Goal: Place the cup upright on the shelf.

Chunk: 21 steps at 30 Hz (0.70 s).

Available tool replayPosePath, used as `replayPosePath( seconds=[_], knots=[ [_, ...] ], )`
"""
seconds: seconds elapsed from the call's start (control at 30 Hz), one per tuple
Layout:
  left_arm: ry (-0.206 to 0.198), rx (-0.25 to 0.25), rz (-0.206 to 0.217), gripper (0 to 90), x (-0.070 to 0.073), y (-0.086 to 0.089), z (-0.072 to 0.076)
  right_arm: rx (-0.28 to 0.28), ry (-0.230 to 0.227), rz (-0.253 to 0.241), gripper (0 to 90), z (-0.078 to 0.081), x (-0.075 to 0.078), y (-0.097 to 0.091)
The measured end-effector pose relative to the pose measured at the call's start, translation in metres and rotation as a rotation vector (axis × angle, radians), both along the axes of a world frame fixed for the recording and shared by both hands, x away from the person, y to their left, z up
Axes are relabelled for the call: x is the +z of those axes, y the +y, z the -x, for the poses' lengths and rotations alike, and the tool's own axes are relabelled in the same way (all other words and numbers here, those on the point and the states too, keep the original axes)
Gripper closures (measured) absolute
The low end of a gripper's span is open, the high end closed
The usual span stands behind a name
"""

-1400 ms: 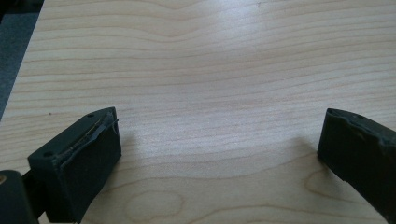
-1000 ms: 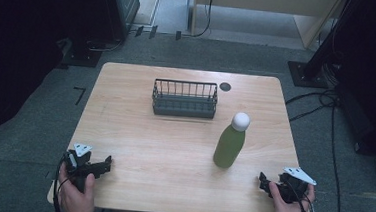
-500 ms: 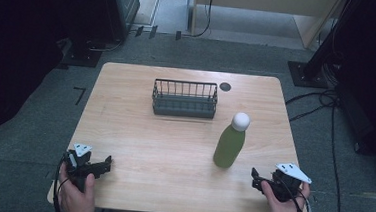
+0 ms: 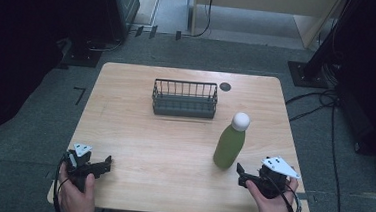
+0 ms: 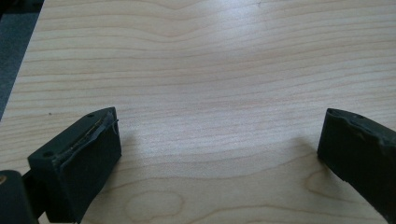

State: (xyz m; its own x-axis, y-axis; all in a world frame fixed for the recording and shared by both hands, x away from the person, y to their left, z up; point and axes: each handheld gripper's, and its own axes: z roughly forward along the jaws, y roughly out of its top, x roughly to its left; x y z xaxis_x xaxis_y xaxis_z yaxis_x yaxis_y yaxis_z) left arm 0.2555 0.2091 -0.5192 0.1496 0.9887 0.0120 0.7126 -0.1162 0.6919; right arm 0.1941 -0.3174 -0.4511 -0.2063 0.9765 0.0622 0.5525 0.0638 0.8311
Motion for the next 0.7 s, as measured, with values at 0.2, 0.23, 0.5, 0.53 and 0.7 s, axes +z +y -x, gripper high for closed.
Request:
replayPosePath(
  seconds=[0.2,0.23,0.5,0.53,0.7],
  knots=[
    [0.0,0.0,0.0,0.0,0.0,0.0,0.0,0.04,-0.006,-0.01,0.0,-0.002,0.006,0.013],
    [0.0,0.0,0.0,0.0,0.0,0.0,0.0,0.04,-0.006,-0.01,0.0,-0.002,0.006,0.013],
    [0.0,0.0,0.001,0.0,0.0,0.0,0.0,0.096,-0.014,-0.016,0.0,-0.01,0.01,0.031],
    [0.0,0.001,0.001,0.0,0.0,0.0,0.0,0.1,-0.015,-0.017,0.0,-0.011,0.01,0.033],
    [0.0,0.001,0.0,0.0,0.0,0.0,0.0,0.119,-0.019,-0.018,0.0,-0.019,0.011,0.044]
  ],
)
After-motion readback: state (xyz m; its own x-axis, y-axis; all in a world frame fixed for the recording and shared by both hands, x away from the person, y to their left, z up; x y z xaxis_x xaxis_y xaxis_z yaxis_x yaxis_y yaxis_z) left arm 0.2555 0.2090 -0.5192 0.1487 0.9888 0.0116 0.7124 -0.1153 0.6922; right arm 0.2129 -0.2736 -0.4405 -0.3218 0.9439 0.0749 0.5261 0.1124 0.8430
